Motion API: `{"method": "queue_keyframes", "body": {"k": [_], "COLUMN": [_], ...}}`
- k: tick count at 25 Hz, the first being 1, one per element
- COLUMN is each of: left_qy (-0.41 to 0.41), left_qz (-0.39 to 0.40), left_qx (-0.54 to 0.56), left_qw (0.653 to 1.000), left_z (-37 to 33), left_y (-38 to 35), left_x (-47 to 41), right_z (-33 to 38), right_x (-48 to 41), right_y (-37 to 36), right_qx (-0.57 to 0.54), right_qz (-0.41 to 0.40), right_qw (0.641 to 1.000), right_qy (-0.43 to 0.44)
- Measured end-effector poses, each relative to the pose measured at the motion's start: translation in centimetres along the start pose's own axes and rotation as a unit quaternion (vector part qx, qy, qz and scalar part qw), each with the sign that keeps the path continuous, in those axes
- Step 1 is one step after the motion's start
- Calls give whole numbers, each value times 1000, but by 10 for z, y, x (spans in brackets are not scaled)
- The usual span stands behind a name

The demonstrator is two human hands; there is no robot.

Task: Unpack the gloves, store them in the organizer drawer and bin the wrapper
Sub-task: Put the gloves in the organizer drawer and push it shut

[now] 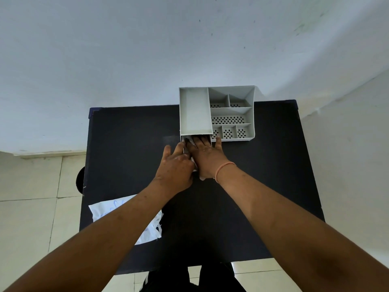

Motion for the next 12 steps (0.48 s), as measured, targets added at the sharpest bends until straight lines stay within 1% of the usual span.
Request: {"method": "queue_keyframes", "body": {"k": [1, 3, 5, 6, 7, 10, 12], "left_qy": [2, 8, 10, 10, 12, 16, 18], "left_qz": [1, 6, 8, 10, 12, 21, 20], "left_qx": [4, 9, 6, 2, -1, -9, -17], "left_qw": [1000, 1000, 1000, 1000, 1000, 1000, 999], "left_z": [1, 4, 4, 3, 3, 3, 2], "left_y": [0, -1, -1, -2, -2, -4, -5], "left_x": [0, 1, 1, 0, 0, -1, -1], "right_z": [0, -1, -6, -9, -11, -7, -6], "right_x": [6, 26, 53, 64, 72, 71, 65], "right_y": [1, 10, 15, 13, 8, -14, -16], "right_qx": [-23, -56, -45, -31, -14, 35, 34], "right_qz": [-17, -92, -181, -205, -206, -132, -110], "right_qw": [1000, 994, 982, 978, 977, 989, 992], "right_qy": [8, 14, -13, -33, -47, -49, -55]}}
Point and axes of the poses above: each hand's wrist, its own x-axis away from the middle knuckle, its own y-axis out of the back of the hand, z = x × y, the point moved 10 cm from there along -x, towards the middle knuckle, and after that the axes turned 7 degrees about x, right-handed, at the moved point
